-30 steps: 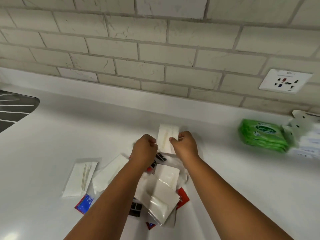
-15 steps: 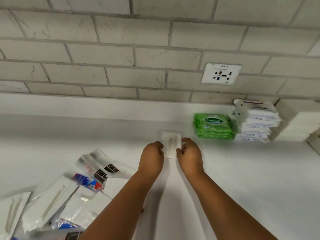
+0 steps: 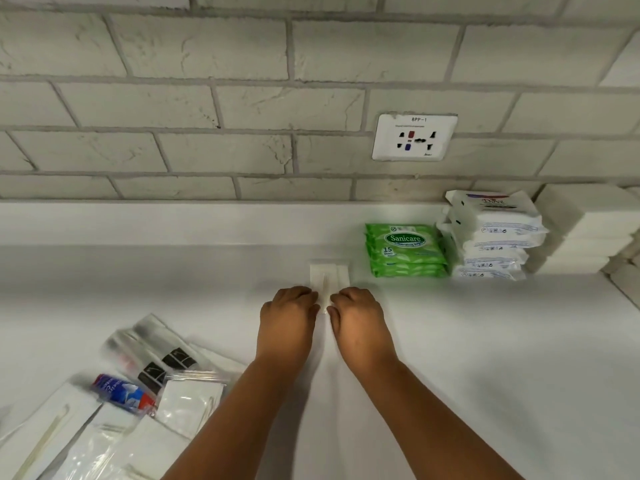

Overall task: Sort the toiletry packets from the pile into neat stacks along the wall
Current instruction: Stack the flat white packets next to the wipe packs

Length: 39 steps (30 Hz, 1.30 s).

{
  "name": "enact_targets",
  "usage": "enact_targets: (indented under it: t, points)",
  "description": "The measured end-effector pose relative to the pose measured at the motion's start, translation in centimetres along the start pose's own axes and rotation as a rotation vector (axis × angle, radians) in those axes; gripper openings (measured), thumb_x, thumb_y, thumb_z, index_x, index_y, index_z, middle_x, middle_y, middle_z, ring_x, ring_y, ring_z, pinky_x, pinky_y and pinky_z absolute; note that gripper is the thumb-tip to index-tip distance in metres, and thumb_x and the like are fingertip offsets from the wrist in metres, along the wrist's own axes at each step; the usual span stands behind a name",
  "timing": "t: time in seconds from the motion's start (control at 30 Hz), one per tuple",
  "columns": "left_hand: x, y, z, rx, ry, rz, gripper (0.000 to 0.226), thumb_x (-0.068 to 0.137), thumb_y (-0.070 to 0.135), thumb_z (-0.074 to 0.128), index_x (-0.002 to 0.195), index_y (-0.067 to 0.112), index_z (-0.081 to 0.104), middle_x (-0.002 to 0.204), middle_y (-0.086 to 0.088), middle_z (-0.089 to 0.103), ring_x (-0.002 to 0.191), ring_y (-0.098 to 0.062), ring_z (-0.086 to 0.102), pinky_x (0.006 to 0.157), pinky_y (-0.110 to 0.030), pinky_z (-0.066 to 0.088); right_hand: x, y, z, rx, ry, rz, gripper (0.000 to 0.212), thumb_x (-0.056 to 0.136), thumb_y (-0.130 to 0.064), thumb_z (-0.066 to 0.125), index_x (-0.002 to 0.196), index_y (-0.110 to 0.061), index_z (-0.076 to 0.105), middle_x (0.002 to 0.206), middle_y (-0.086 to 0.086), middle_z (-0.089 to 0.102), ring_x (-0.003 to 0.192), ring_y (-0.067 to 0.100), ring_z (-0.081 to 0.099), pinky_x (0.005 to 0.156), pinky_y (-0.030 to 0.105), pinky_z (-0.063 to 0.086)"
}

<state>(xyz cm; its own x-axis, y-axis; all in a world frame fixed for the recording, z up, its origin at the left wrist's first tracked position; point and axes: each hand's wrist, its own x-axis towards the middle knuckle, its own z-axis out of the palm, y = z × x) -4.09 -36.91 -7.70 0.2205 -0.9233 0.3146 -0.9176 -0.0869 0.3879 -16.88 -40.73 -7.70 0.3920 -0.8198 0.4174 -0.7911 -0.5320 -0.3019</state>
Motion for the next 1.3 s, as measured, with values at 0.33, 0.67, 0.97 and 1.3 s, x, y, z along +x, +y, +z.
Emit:
enact_targets:
  t: [0.33, 0.67, 0.97, 1.3]
  points:
    - [3.2, -0.1, 1.6, -0.075, -0.012, 0.025, 0.021, 0.091, 0.019, 0.057, 0.105, 0.012, 0.072, 0.112, -0.004, 0.069, 0.105, -0.024, 0.063, 0.089, -0.037, 0.05, 2.4, 2.0, 1.4, 0.047, 0.026, 0.021, 0.009, 0.081, -0.007, 0.066, 0.073, -0.009, 0.063, 0.079, 0.01, 0.061, 0.077, 0.03, 0.058, 0.067, 0.036, 0.051]
    - [3.7, -0.4, 2.8, -0.097, -0.002, 0.014, 0.033, 0.091, 0.03, 0.048, 0.11, 0.016, 0.071, 0.114, -0.002, 0.069, 0.106, -0.024, 0.062, 0.089, -0.039, 0.051, 2.4, 2.7, 2.0, 0.053, 0.108, 0.03, 0.003, 0.081, -0.004, 0.065, 0.08, -0.007, 0.065, 0.084, 0.01, 0.06, 0.081, 0.03, 0.057, 0.073, 0.036, 0.052]
    - [3.5, -0.6, 2.9, -0.104, -0.026, -0.003, 0.028, 0.096, 0.028, 0.052, 0.118, 0.021, 0.068, 0.123, 0.003, 0.065, 0.117, -0.021, 0.055, 0.097, -0.038, 0.044, 2.3, 2.5, 2.0, 0.039, 0.11, 0.05, 0.007, 0.078, 0.001, 0.065, 0.079, -0.007, 0.065, 0.084, 0.01, 0.06, 0.081, 0.029, 0.057, 0.072, 0.034, 0.051]
    - [3.4, -0.6, 2.8, -0.064, -0.018, 0.01, 0.03, 0.096, 0.03, 0.051, 0.12, 0.023, 0.067, 0.124, 0.003, 0.064, 0.119, -0.021, 0.055, 0.095, -0.038, 0.045, 2.3, 2.4, 1.7, 0.02, 0.116, 0.051, 0.009, 0.076, 0.003, 0.067, 0.08, -0.005, 0.066, 0.083, 0.011, 0.061, 0.081, 0.03, 0.059, 0.075, 0.034, 0.052]
